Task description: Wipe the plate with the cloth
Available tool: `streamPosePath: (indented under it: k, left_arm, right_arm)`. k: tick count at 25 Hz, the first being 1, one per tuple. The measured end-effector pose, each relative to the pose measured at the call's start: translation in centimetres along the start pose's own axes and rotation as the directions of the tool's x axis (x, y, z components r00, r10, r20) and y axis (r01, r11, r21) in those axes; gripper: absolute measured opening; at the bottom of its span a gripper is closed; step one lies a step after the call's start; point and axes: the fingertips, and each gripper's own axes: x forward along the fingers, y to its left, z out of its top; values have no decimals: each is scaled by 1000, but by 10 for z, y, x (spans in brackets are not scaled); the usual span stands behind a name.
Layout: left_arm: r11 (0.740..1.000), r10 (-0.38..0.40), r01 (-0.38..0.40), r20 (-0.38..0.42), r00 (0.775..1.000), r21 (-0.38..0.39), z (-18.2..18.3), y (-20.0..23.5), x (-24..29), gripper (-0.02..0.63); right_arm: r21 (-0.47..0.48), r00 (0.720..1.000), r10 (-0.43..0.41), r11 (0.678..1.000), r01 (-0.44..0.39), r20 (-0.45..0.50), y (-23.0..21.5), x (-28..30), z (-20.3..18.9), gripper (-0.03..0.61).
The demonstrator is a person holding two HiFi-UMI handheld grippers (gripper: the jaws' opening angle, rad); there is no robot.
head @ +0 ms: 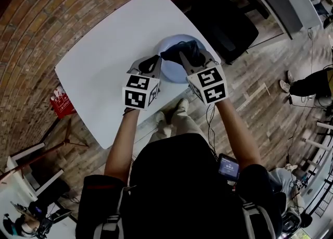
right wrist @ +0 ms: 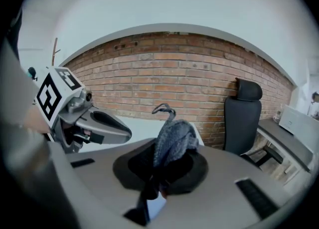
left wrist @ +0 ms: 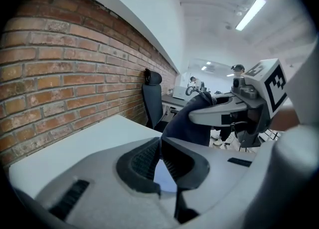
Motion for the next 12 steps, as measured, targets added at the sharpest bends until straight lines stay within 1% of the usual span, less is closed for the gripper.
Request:
streamPosePath:
  k: [3,5,9,12]
  left_arm:
    - [1000,-9,8,39,999,25,17,-6,-13,29]
    - [1000,-17,15,66,998,26,27,-11,-25,29]
    - [998,-44,49,127,991,-33,41,-18,-50,29]
    - [998,-53,59,160,986,-34,46,-22,-66,29]
  right_arm:
    - [11,999,-21,1000,20,50,4,-14,19,41]
    - [19,996,-31,999,30,79,10,-24,31,41]
    - [47,990,-42,998,36,135,21,-41,51,41]
    - [57,984,-54,997,45,172,29,-53,62,41]
